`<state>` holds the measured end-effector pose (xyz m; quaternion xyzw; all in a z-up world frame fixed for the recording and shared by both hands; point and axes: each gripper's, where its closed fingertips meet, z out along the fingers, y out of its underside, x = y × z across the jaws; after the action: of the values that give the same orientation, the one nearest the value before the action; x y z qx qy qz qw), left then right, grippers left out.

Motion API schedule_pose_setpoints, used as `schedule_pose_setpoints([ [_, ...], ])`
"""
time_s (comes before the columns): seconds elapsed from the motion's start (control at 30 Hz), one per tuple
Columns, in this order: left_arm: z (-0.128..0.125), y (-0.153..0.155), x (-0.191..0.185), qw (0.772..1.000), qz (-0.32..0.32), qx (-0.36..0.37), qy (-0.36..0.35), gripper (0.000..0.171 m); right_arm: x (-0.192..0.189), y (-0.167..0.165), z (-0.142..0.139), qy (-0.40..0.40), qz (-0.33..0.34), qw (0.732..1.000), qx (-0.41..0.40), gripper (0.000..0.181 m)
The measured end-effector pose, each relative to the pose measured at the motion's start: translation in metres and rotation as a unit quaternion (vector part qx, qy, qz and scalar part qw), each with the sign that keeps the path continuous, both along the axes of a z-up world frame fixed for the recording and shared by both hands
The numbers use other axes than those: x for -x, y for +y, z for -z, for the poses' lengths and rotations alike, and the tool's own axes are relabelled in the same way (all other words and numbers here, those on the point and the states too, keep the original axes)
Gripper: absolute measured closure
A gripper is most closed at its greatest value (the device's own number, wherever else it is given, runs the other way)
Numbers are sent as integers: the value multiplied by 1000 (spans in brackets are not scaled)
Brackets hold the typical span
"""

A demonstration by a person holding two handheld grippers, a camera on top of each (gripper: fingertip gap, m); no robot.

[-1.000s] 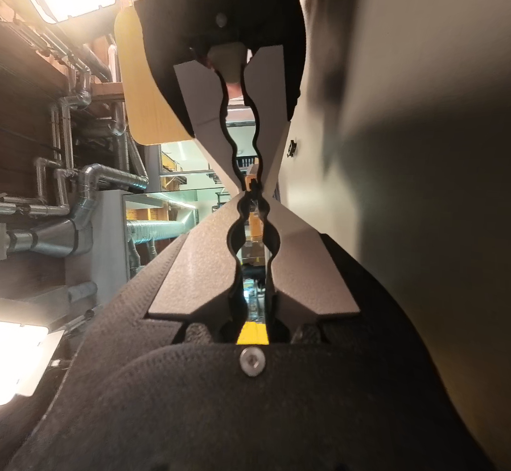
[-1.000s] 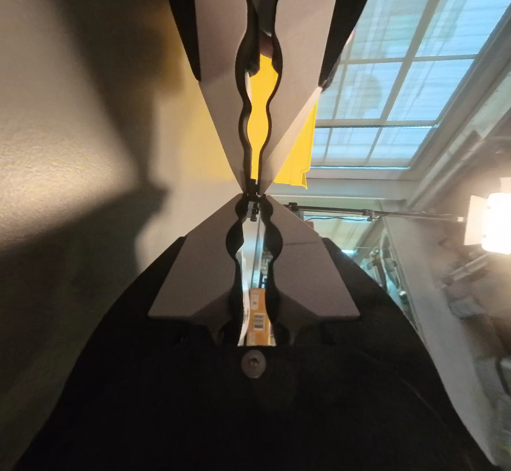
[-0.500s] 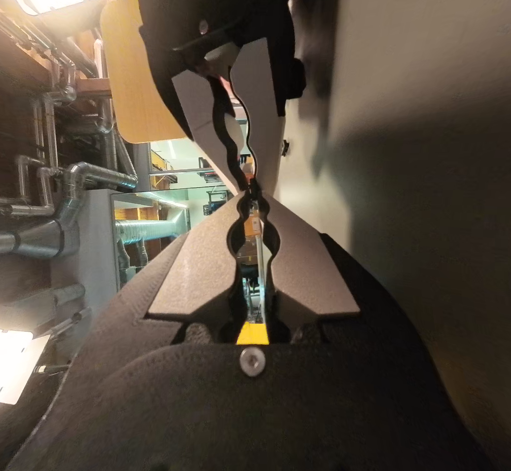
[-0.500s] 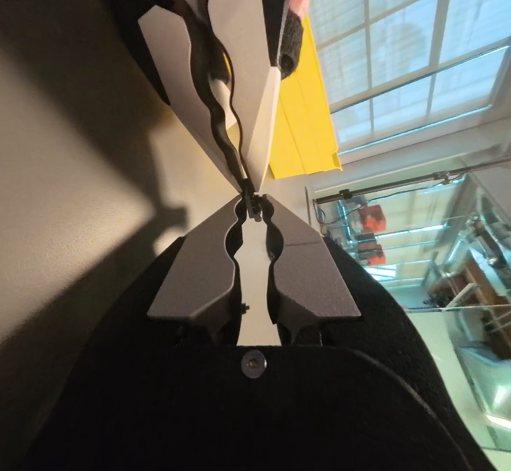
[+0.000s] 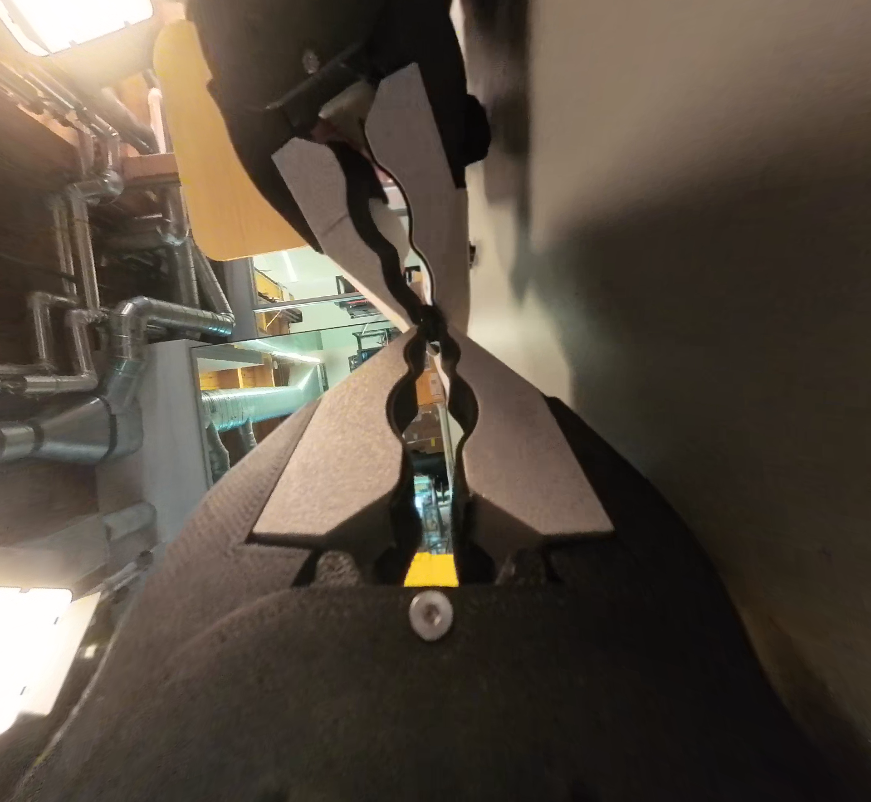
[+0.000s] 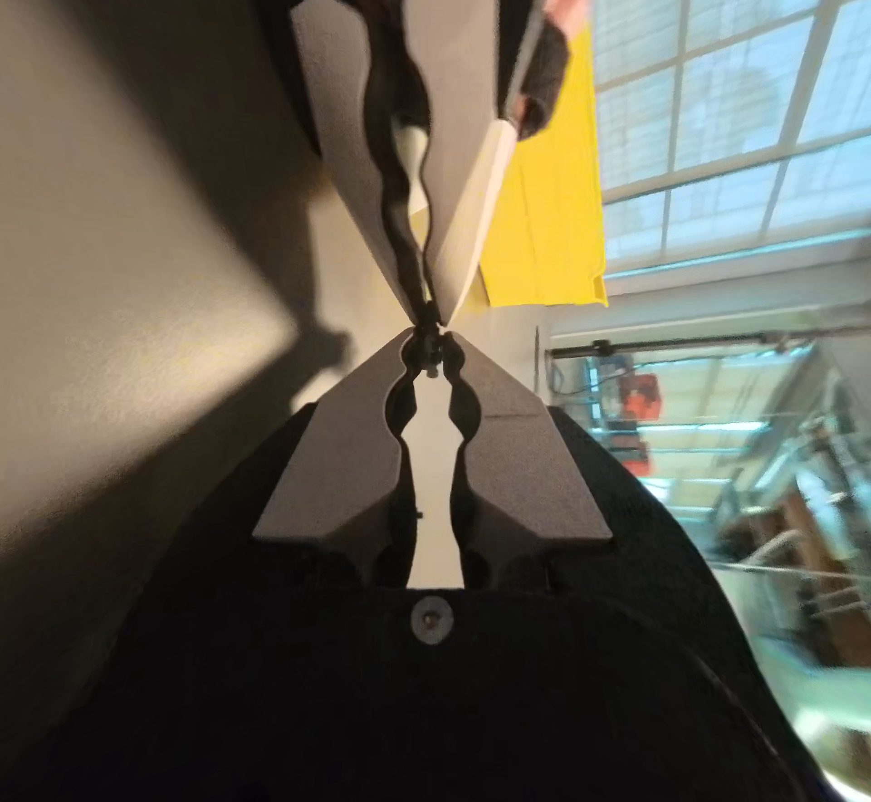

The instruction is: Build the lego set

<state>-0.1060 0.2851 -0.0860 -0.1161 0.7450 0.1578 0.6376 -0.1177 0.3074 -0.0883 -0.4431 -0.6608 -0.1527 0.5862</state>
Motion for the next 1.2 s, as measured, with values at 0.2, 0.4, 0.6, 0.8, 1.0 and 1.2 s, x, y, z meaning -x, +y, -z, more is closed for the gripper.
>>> schedule_pose_setpoints([
  [0.2, 4, -3, -1, 1000, 5, -6, 10, 167, 0, -2, 1, -97, -7, 990, -102, 174],
  [0.4, -5, -1, -2, 1000, 0, -9, -16, 168, -1, 3, -11, 31, 13, 999, -34, 161],
  [0.6, -4, -1, -2, 1000, 1, -11, -15, 168, -2, 0, -9, 46, 7, 999, -16, 164],
  [0.8, -3, 5, 0, 1000, -10, 2, -7, 168, -24, 5, -8, 53, 21, 998, 27, 157],
  [1.0, 1, 12, 1, 1000, -19, 15, 4, 168, -61, 30, -14, 186, 150, 928, 287, 160],
  [1.2, 5, 12, 0, 1000, -20, 10, 16, 168, -52, 22, 8, 178, 183, 849, 462, 163],
])
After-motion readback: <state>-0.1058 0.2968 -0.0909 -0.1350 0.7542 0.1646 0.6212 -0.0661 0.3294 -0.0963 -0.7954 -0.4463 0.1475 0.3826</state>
